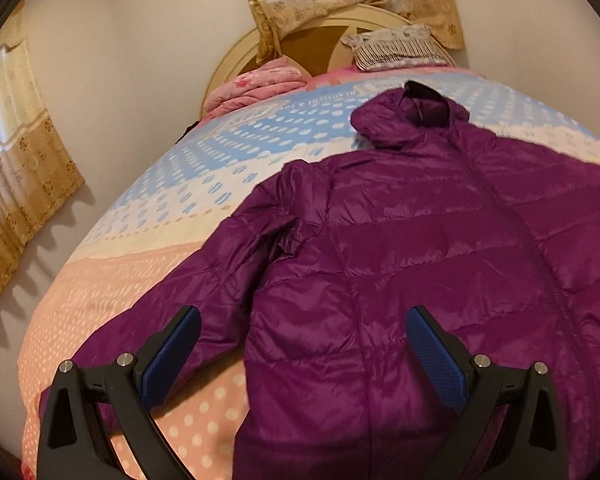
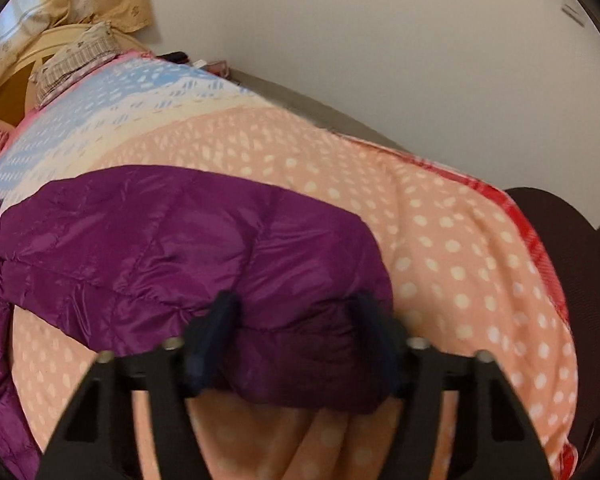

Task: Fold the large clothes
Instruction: 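Grasp the jacket sleeve cuff with the right gripper and lift it, then fold the held sleeve across the jacket body and open the right gripper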

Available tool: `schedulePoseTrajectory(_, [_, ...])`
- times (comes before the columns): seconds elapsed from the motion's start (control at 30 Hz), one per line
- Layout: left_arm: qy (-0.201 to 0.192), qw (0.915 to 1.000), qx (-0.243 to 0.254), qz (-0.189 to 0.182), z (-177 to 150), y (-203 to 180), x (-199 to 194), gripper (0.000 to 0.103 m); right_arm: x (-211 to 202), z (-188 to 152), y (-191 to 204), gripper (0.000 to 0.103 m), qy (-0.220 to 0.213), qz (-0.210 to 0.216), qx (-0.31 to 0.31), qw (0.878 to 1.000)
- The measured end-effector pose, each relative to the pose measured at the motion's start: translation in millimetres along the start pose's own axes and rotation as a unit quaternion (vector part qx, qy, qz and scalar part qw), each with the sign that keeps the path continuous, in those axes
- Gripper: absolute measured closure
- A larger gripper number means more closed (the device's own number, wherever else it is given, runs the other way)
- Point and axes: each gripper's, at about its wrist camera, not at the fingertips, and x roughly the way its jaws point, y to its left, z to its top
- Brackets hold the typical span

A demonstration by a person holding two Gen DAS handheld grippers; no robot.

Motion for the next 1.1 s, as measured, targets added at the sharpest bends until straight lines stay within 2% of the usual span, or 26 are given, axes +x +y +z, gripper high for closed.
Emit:
schedulePoseTrajectory(0.03, [0.001,1.0,0.006,0.003,-0.2,-1.4,4.4,0.001,-2.0,0.4,2.8,0.07,-0.001,0.004,-0.011,1.0])
schedulePoseTrajectory(0.07, [0.003,0.9999,0.009,0.003,-0.8,-2.0,6.5,0.001,-1.6,1.2,3.5,0.081,-0.001,0.008,-0.017,1.0])
schedulePoseTrajectory(0.2, [0.004,0.9999,0.01,-0.001,5.6,0.9,13.2,0.001,-13.1,10.0,9.5,0.09,-0.015,0.016,-0.04,0.999])
schedulePoseTrajectory(0.37, [-0.009,0.9999,-0.002,-0.005,22.2,13.5,9.5,0.001,-50.3,28.1,54.2,0.091,-0.071,0.036,-0.083,0.993])
schedulePoseTrajectory(0.43, [-0.014,0.9999,-0.006,-0.003,28.2,17.7,8.0,0.001,-68.1,30.6,78.6,0.091,-0.088,0.056,-0.1,0.99])
schedulePoseTrajectory(0.6, [-0.015,0.9997,-0.022,0.0,34.5,28.7,9.7,0.001,-102.0,22.6,161.8,0.091,-0.122,0.103,-0.16,0.974])
schedulePoseTrajectory(0.87, [0.008,0.9989,-0.046,0.01,28.7,50.6,26.4,0.001,-99.0,-14.4,283.9,0.091,-0.114,0.181,-0.227,0.95])
schedulePoseTrajectory(1.03, [0.017,0.9987,-0.046,0.009,25.3,51.6,32.7,0.001,-89.3,-42.9,332.1,0.091,-0.108,0.205,-0.25,0.94])
schedulePoseTrajectory(1.1, [0.022,0.9985,-0.05,0.005,24.4,51.2,33.9,0.001,-86.3,-56.1,344.1,0.083,-0.099,0.228,-0.263,0.932])
